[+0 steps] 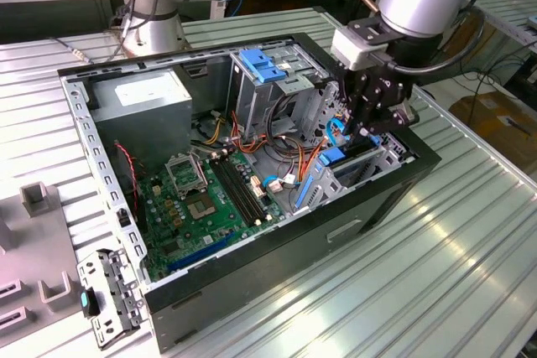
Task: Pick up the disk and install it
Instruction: 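Insert the second disk wire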
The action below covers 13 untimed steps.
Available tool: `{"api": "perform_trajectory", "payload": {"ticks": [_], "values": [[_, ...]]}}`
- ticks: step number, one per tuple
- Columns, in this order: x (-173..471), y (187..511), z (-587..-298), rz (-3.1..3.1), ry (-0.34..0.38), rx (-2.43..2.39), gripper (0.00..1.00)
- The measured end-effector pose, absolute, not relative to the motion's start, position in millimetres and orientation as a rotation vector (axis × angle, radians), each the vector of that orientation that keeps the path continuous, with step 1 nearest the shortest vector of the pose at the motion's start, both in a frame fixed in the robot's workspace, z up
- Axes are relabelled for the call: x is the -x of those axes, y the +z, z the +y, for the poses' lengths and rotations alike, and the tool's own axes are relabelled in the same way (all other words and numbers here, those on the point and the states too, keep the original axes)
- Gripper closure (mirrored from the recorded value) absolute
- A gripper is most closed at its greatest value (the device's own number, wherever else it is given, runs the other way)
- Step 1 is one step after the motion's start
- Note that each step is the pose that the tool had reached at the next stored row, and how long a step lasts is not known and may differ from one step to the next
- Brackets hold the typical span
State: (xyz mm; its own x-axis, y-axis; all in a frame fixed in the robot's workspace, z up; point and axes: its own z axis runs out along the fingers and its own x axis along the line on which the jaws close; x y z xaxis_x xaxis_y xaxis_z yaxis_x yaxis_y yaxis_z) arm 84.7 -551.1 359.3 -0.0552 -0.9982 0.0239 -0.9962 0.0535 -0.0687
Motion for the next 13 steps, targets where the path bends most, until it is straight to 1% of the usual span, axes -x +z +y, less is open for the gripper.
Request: {"api": "perform_trajectory", "payload": {"ticks": [2,3,4,13], "values": [[-84.8,359.8,-551.1,2.258,-0.103,2.138,0.76],[-84.8,359.9,-551.1,2.258,-0.103,2.138,0.84],[-84.8,359.9,-551.1,2.258,-0.103,2.138,0.89],[-84.8,360.1,-551.1,2.258,-0.103,2.138,0.89]]}}
